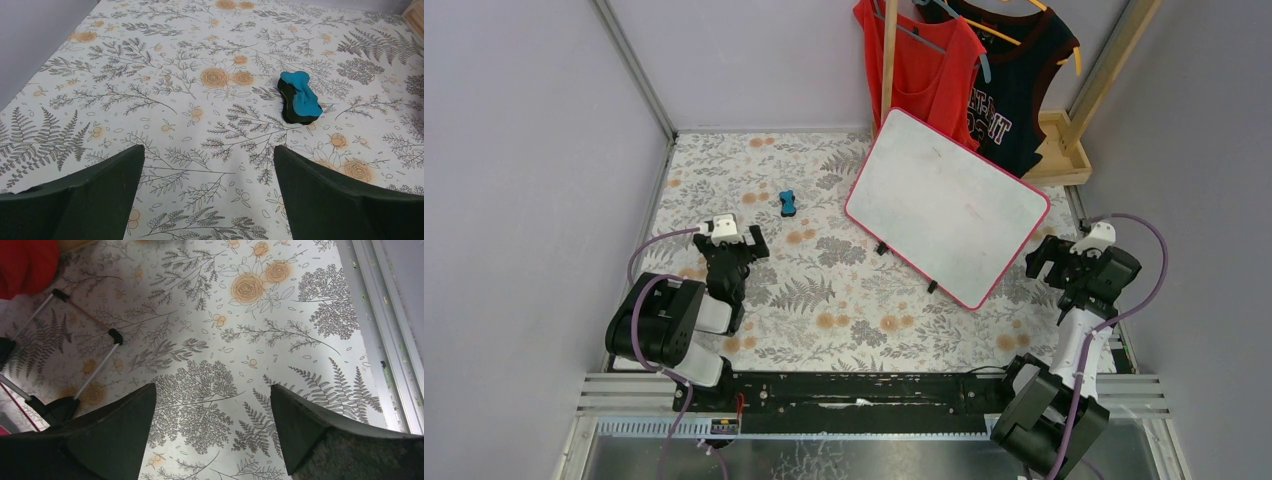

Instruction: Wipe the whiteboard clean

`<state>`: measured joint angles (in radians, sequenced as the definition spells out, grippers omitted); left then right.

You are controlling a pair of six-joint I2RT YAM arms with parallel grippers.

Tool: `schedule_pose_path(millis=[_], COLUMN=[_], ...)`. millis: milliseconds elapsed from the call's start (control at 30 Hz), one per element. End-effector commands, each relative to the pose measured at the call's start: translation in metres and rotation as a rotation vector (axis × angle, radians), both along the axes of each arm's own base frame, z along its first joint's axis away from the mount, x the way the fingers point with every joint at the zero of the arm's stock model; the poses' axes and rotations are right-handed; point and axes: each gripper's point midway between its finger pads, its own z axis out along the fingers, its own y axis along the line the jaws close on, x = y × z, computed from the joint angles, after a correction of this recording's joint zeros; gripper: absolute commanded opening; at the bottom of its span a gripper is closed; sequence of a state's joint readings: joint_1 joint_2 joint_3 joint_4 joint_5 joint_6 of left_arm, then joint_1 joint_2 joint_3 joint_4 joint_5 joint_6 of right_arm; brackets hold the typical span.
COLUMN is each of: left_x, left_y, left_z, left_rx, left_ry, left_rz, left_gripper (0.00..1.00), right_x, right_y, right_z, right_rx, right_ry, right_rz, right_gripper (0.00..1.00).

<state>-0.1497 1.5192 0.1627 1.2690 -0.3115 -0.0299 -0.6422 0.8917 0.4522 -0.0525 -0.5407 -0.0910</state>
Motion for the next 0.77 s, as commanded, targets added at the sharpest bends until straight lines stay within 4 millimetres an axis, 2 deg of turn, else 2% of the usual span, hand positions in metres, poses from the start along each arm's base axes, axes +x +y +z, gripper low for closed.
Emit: schedule_pose_path(millis=[0, 300, 600, 733], left_x=[0.008, 0.009, 0.011, 0.011], left_y=[0.004, 0.004, 0.004, 0.004], left_z=[0.017, 0.016, 0.015, 0.015], left_rx=[-0.008, -0.013, -0.015, -0.016], left_ry=[-0.063, -0.055, -0.051, -0.047], left_rz=[0.024, 0.02, 0.016, 0.013], left_gripper=[1.0, 1.0, 1.0, 1.0], right_x=[0.012, 0.011, 0.011, 0.007], right_y=[0.002, 0.006, 0.014, 0.014], right_z=[0.02, 0.019, 0.022, 0.019], right_rx=[0.035, 0.092, 0.08, 0.059], right_ry=[-0.075, -0.068, -0.13, -0.11], right_rz=[0.008, -0.013, 0.023, 0.031], right_gripper=[0.91, 0.91, 0.87, 0.92])
